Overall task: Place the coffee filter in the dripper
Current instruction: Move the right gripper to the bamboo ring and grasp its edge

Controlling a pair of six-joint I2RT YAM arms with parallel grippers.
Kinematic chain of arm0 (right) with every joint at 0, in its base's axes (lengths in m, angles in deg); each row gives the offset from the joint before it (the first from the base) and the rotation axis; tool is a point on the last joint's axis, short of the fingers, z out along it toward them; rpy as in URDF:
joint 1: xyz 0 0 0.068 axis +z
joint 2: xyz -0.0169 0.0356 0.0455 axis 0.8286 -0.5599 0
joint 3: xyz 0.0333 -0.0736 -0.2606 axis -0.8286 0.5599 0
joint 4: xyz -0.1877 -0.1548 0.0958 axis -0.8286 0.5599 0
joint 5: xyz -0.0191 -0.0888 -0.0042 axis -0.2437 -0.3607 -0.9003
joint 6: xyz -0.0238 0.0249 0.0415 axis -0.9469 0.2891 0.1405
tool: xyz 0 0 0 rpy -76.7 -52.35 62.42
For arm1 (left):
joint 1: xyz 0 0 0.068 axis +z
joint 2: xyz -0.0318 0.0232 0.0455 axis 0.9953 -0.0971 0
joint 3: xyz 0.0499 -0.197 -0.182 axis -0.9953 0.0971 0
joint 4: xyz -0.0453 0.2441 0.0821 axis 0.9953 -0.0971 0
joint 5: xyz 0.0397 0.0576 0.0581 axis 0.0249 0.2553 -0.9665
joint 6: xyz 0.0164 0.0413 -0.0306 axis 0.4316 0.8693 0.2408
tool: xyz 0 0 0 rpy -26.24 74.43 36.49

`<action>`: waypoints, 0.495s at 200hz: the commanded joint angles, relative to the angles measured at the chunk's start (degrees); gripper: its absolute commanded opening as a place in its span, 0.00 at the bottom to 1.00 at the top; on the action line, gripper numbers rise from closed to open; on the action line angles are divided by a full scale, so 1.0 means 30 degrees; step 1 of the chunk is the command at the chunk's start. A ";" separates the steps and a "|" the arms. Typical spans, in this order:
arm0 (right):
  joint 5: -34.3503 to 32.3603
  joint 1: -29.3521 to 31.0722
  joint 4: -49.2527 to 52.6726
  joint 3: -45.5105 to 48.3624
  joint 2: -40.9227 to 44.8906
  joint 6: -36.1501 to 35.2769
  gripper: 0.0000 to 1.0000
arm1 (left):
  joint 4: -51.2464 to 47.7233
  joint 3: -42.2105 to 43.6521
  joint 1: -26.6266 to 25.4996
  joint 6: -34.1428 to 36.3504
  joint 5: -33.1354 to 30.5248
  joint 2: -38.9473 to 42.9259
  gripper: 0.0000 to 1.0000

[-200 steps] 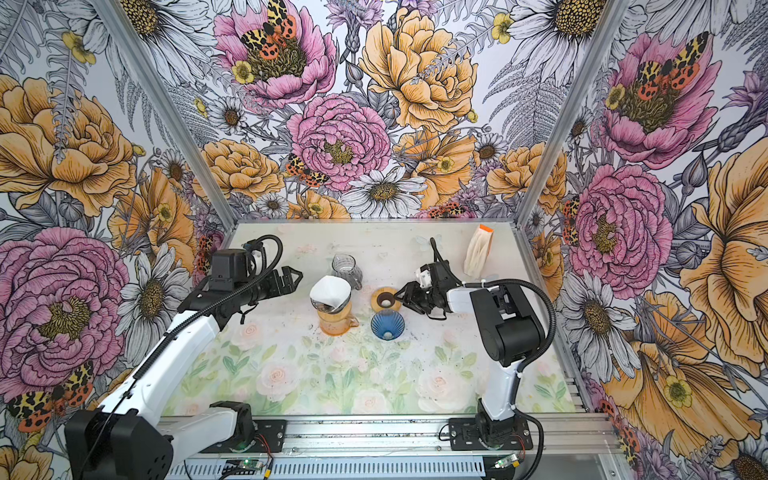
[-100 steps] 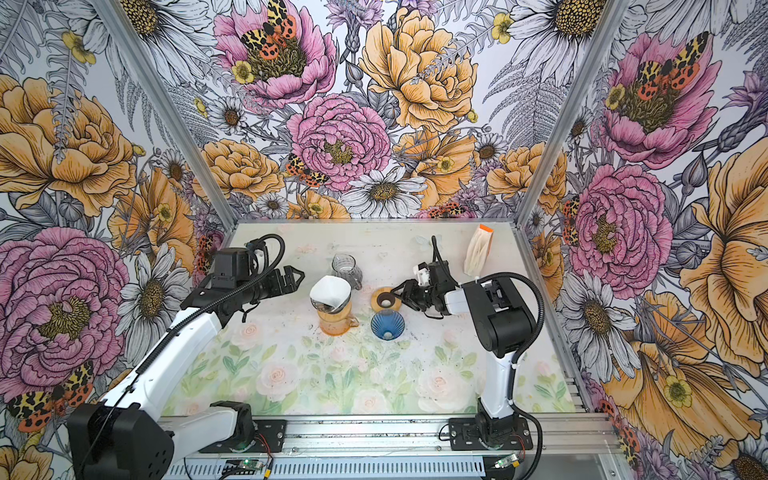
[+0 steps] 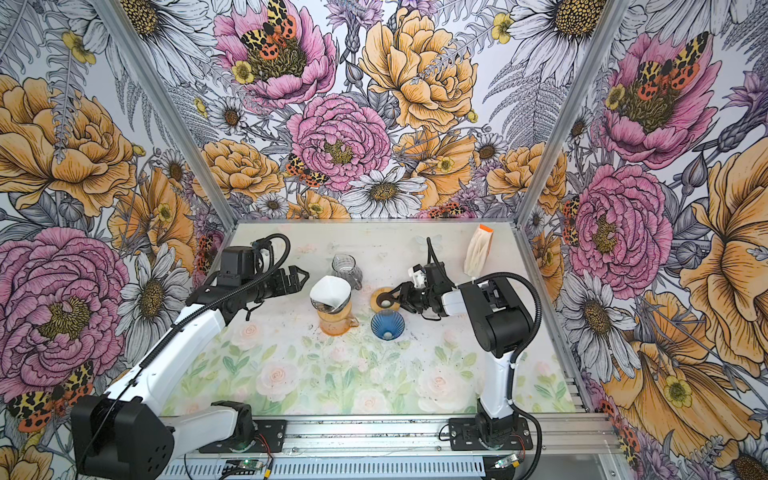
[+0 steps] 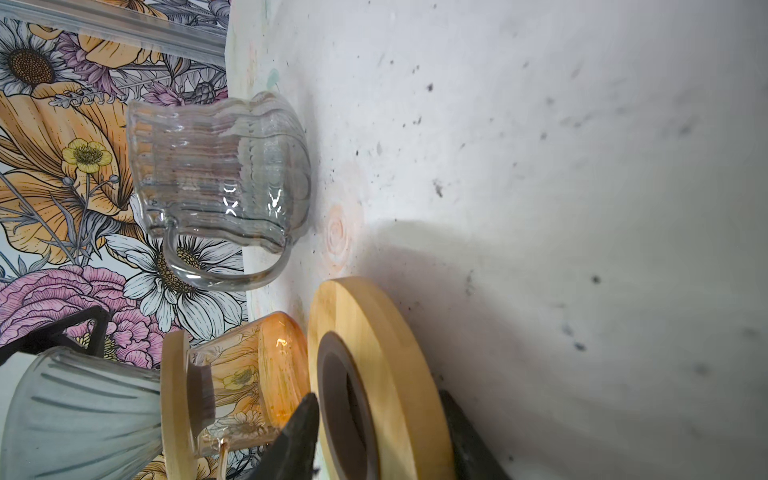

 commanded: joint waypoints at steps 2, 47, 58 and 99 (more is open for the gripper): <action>-0.0279 0.0180 0.0620 -0.0063 -0.0599 -0.0250 0.44 | 0.0168 -0.0497 -0.0173 0.0153 0.0512 0.0022 0.99; -0.0568 0.0147 0.0636 -0.0205 -0.0264 -0.0241 0.39 | 0.0122 -0.0496 -0.0206 0.0151 0.0522 -0.0018 0.99; -0.0720 0.0166 0.0619 -0.0162 -0.0111 -0.0253 0.37 | 0.0121 -0.0520 -0.0218 0.0145 0.0522 -0.0055 0.99; -0.0743 0.0085 0.0619 -0.0426 0.0264 -0.0254 0.30 | 0.0108 -0.0671 -0.0255 0.0185 0.0640 -0.0183 0.99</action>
